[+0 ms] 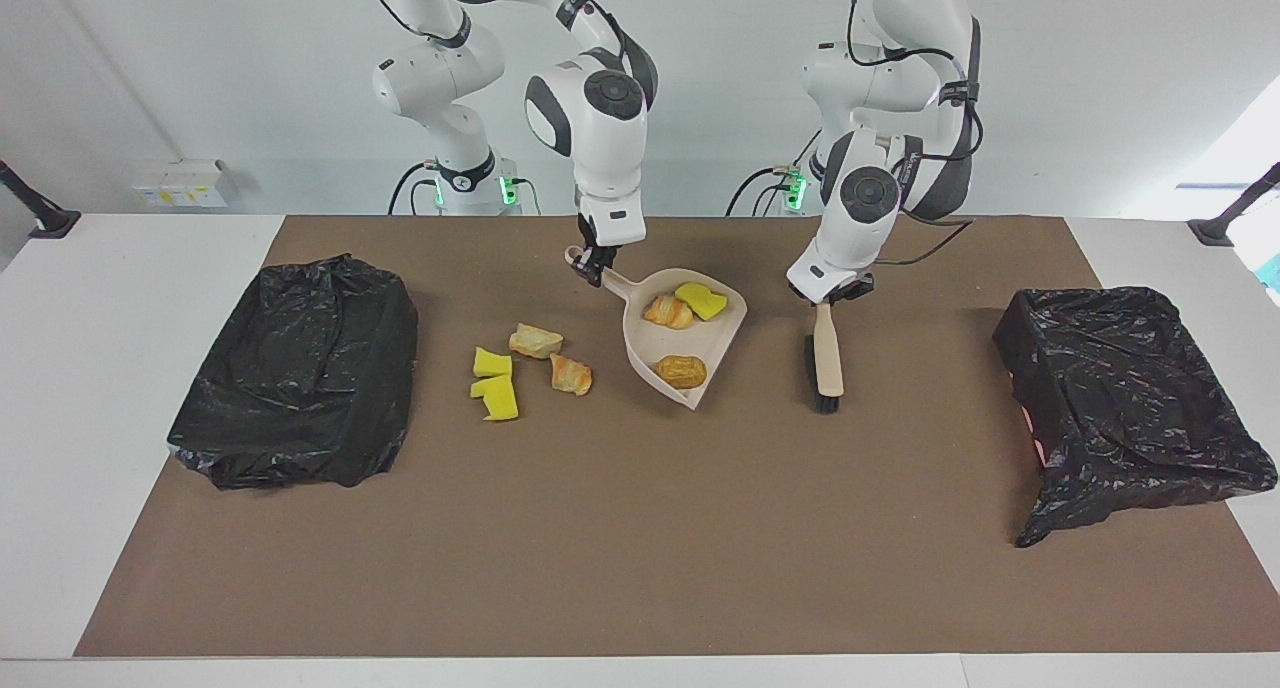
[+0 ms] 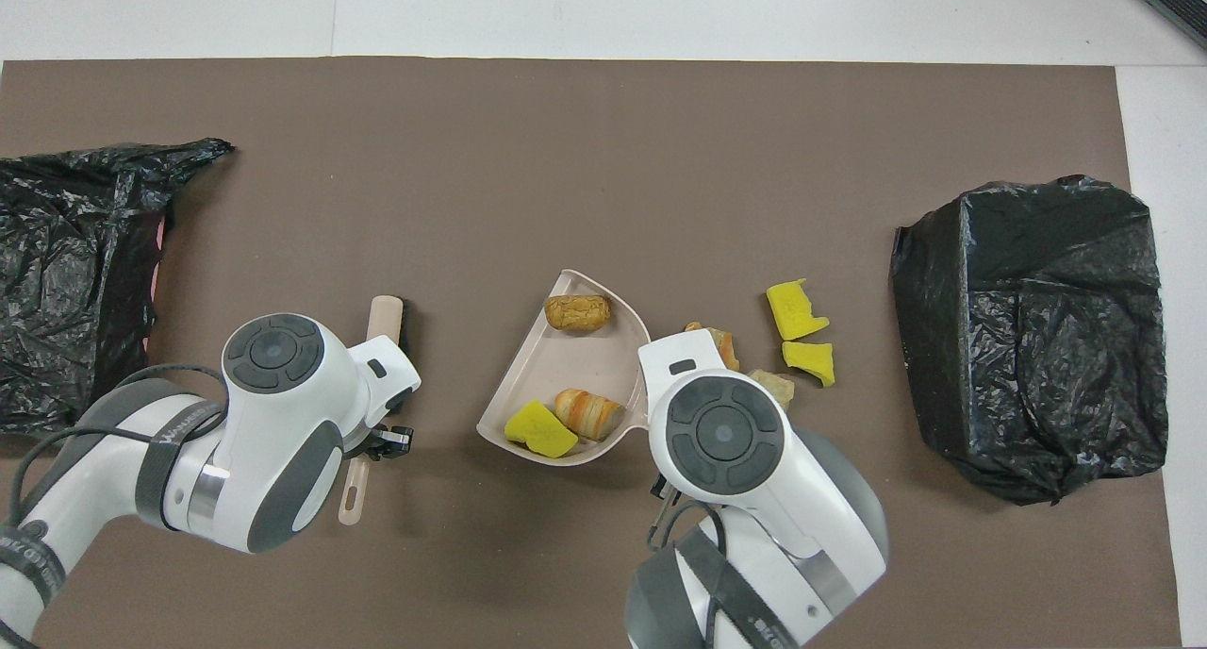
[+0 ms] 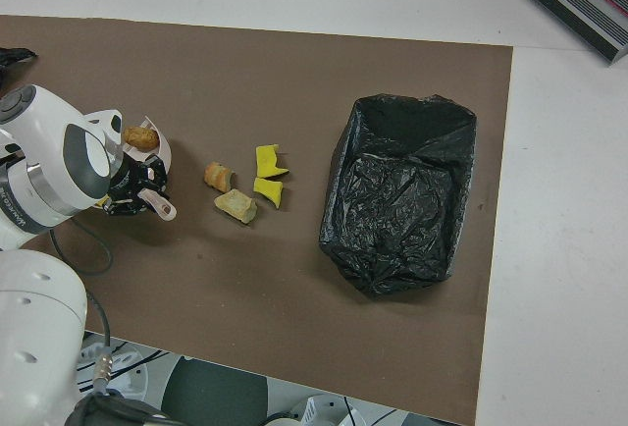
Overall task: Sweep and dump trash in bin
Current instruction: 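Carry the dustpan to the nearby black bag with the right gripper, then tip the dustpan into the bag while the left gripper drops the brush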
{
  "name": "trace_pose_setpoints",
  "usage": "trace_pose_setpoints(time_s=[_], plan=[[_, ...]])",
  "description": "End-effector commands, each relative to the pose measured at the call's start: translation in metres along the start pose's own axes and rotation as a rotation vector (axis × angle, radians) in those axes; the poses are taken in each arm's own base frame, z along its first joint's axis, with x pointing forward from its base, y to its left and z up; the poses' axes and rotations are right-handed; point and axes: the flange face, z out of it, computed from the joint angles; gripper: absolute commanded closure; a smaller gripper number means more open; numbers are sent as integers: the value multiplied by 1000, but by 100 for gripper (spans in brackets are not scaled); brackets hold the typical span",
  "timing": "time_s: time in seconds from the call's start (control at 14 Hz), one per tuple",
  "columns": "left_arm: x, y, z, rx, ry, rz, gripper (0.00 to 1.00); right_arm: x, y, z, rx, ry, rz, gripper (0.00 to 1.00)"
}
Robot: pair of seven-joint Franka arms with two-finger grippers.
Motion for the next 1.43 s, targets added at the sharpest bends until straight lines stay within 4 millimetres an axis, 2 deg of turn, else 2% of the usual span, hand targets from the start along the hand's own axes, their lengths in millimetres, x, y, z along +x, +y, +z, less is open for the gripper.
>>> trace_pose_setpoints(time_s=[0.0, 0.21, 0.36, 0.5, 0.64, 0.79, 0.93, 1.07, 1.14, 1.22, 1.29, 1.36], plan=[[-1, 20, 2, -3, 18, -61, 100, -20, 22, -30, -4, 42, 54, 100], [-17, 69, -4, 8, 47, -92, 100, -61, 80, -66, -7, 60, 54, 100], [-32, 101, -5, 5, 55, -118, 100, -101, 128, -86, 7, 50, 39, 100], [-51, 133, -8, -56, 33, -108, 100, -148, 175, -94, 29, 36, 7, 100], [-57, 144, -9, -107, -2, -117, 100, -203, 213, -89, 50, 28, -4, 100], [-74, 159, -9, -159, -76, -124, 100, -264, 250, -84, 53, 32, -14, 100], [-82, 162, -8, -195, -146, -153, 100, -315, 273, -81, 36, 22, -48, 100], [-88, 169, -6, -199, -140, -141, 100, -364, 291, -80, 16, -4, -60, 100], [-87, 169, -7, -202, -134, -141, 86, -387, 301, -82, -30, -45, -88, 100], [-83, 167, -8, -208, -131, -149, 38, -406, 309, -84, -71, -83, -112, 100], [-80, 165, -9, -208, -140, -159, 0, -415, 314, -85, -99, -115, -122, 100], [-76, 165, -14, -211, -139, -156, 0, -420, 315, -87, -114, -155, -131, 100]])
